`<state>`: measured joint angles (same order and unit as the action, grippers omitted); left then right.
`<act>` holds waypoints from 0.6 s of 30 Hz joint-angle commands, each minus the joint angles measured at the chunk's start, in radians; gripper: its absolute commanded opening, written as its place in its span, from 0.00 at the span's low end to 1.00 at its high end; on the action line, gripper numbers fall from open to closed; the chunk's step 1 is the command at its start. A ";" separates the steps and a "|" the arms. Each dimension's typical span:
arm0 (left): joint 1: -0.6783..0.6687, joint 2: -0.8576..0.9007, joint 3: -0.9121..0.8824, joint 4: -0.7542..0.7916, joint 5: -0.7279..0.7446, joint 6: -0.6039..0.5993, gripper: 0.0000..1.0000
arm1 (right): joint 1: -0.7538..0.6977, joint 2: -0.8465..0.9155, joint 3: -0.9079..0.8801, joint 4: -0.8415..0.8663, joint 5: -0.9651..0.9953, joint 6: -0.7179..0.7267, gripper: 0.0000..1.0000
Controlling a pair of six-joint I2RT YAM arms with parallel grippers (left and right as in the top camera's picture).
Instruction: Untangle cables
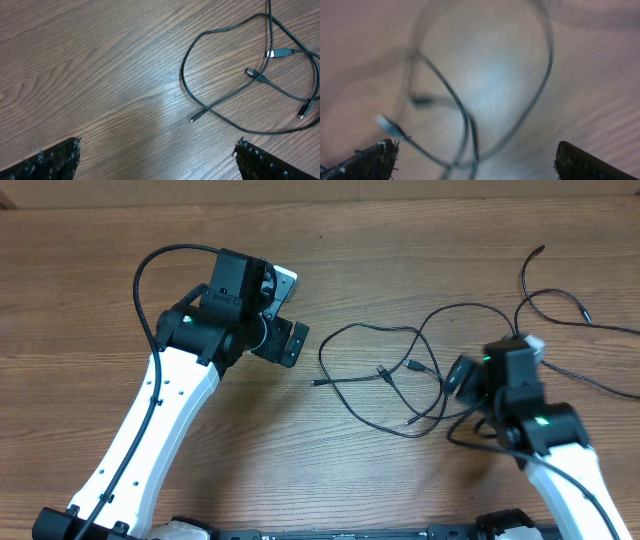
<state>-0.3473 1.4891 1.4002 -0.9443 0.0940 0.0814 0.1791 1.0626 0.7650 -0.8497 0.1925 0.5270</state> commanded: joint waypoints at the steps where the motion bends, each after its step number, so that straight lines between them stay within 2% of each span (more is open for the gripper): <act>1: -0.007 0.001 0.010 0.003 0.004 0.019 1.00 | 0.003 0.063 -0.014 0.019 -0.155 0.034 1.00; 5: -0.007 0.001 0.010 0.002 0.010 0.019 0.99 | 0.003 0.163 -0.014 -0.001 -0.242 0.043 1.00; 12: -0.007 0.002 0.009 -0.002 0.012 0.016 0.99 | 0.003 0.258 -0.014 -0.047 -0.274 0.274 1.00; 18: -0.007 0.002 0.008 -0.008 0.011 0.016 1.00 | 0.003 0.270 -0.014 -0.064 -0.290 0.364 0.95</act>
<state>-0.3473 1.4891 1.4002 -0.9516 0.0940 0.0814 0.1791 1.3327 0.7414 -0.9123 -0.0780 0.8024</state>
